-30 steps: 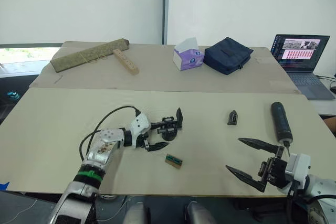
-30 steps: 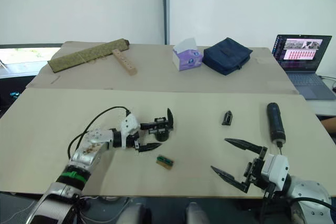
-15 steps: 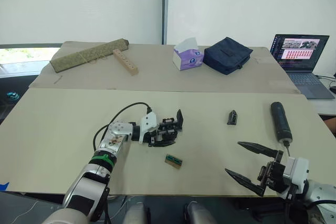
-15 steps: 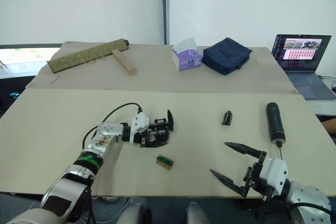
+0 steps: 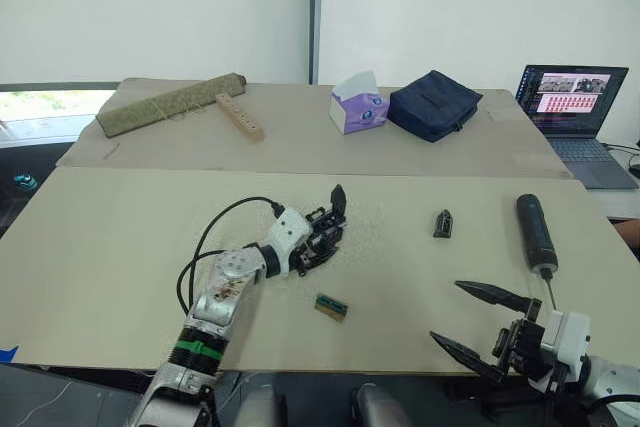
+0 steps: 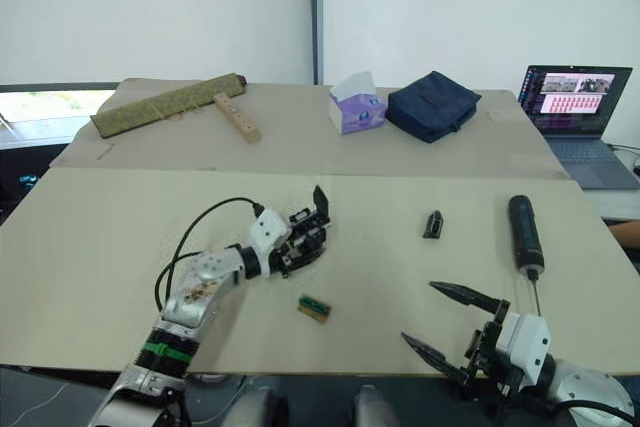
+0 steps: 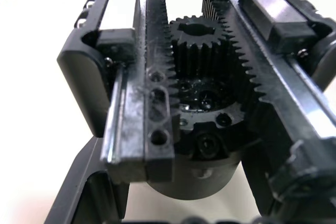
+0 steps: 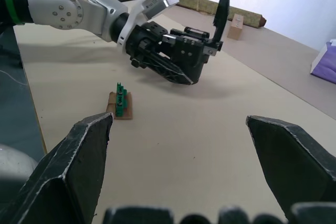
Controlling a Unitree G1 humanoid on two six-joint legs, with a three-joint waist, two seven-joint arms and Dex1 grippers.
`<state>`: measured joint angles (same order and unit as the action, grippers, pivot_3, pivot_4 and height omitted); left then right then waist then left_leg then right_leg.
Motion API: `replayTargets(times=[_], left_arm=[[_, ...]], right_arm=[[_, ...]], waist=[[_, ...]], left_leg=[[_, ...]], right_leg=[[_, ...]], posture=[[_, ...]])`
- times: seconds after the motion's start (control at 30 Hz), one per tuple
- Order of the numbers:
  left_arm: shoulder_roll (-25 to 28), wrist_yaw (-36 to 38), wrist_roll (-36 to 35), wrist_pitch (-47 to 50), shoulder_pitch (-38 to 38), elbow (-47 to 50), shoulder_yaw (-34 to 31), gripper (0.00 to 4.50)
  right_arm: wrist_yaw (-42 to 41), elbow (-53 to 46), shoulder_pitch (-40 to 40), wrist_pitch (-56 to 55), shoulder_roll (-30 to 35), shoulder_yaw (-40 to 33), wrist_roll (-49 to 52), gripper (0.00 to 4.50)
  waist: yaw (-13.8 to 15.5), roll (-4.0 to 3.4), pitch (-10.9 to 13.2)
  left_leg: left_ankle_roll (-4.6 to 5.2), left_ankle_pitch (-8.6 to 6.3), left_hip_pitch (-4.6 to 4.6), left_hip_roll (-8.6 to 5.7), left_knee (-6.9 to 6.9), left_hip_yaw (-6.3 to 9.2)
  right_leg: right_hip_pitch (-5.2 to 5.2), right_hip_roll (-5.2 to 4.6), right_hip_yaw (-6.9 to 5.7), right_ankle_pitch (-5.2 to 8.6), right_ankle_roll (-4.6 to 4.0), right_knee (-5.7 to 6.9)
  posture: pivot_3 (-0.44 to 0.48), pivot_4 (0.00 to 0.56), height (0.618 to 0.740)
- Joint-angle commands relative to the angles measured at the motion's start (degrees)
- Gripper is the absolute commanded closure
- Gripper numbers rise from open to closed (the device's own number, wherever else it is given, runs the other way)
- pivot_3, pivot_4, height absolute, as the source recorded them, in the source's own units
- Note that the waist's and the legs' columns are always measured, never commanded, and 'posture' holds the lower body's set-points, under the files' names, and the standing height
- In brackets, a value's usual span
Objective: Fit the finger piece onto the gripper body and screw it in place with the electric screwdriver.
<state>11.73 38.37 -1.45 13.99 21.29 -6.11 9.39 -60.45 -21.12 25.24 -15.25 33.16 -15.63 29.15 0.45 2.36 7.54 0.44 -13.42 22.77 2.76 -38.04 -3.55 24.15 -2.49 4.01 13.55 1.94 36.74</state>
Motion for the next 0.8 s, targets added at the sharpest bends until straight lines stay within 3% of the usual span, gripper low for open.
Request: replayTargets(times=[0.03, 0.43, 0.47, 0.5, 0.53, 0.57, 0.73, 0.8], left_arm=[[-1.43, -3.4, -0.05, 1.65, -0.7, 4.74, 0.59, 2.14], [-0.78, -3.86, -0.43, 4.17, -4.3, 6.35, 3.68, 2.14], [-0.52, -3.64, -0.88, 4.84, -4.28, 6.28, 3.25, 1.12], [-0.11, -3.35, -1.26, 5.15, -4.17, 6.07, 2.79, 0.83], [0.71, -2.57, -1.67, 5.19, -3.94, 5.76, 2.38, 0.23], [1.5, -1.82, -1.97, 5.05, -3.73, 5.4, 2.12, 0.04], [7.27, 5.64, -5.08, 0.9, -0.66, -0.26, -0.13, 0.04], [10.12, 12.16, -7.12, -0.58, 1.46, -4.41, -0.36, 0.04]], right_arm=[[0.26, -1.89, -0.82, -0.97, 0.36, -0.45, 0.37, 0.0], [-0.25, -1.36, -1.45, -0.67, 1.1, -1.08, 0.72, 0.0], [-0.29, -1.31, -1.46, -0.69, 1.11, -1.06, 0.7, 0.0], [-0.3, -1.27, -1.48, -0.71, 1.1, -1.03, 0.67, 0.0], [-0.29, -1.25, -1.53, -0.67, 1.11, -1.01, 0.67, 0.0], [-0.3, -1.24, -1.57, -0.62, 1.15, -1.0, 0.68, 0.0], [-0.69, -1.67, -1.26, 1.27, 1.94, -0.71, 1.68, 0.0], [-0.93, -1.45, -1.34, 1.25, 2.14, -0.82, 1.77, 0.0]], waist=[[-0.18, -0.01, 0.0], [-0.12, -0.02, 0.0], [-0.11, -0.02, 0.0], [-0.1, -0.02, 0.0], [-0.09, -0.02, 0.0], [-0.12, -0.02, 0.0], [-0.47, -0.05, -0.01], [-0.43, -0.05, -0.01]], left_leg=[[0.0, 0.0, -0.01, 0.0, 0.0, 0.0], [0.0, 0.0, 0.0, -0.01, 0.0, 0.01], [0.0, 0.0, 0.0, -0.01, 0.0, 0.01], [0.0, 0.0, -0.01, -0.01, 0.0, 0.01], [0.0, 0.0, -0.01, -0.01, 0.0, 0.01], [0.0, 0.0, -0.01, -0.01, 0.0, 0.01], [0.0, 0.0, -0.08, 0.01, 0.0, 0.01], [0.0, 0.0, -0.09, 0.0, 0.0, 0.01]], right_leg=[[0.01, 0.01, 0.0, 0.0, 0.0, 0.0], [-0.02, 0.0, 0.0, 0.0, -0.01, -0.03], [-0.02, 0.0, 0.0, 0.0, -0.01, -0.03], [-0.02, 0.0, 0.0, 0.0, -0.02, -0.03], [-0.02, 0.0, 0.0, 0.0, -0.01, -0.02], [-0.02, 0.0, 0.0, 0.0, -0.01, -0.02], [-0.03, 0.01, 0.0, 0.01, -0.04, 0.03], [-0.04, 0.01, -0.01, 0.02, -0.04, 0.03]], posture=[[0.0, 0.15, 0.74], [0.0, 0.15, 0.74], [0.0, 0.15, 0.74], [0.0, 0.15, 0.74], [0.0, 0.15, 0.74], [0.0, 0.15, 0.74], [0.0, 0.15, 0.74], [0.0, 0.15, 0.74]])
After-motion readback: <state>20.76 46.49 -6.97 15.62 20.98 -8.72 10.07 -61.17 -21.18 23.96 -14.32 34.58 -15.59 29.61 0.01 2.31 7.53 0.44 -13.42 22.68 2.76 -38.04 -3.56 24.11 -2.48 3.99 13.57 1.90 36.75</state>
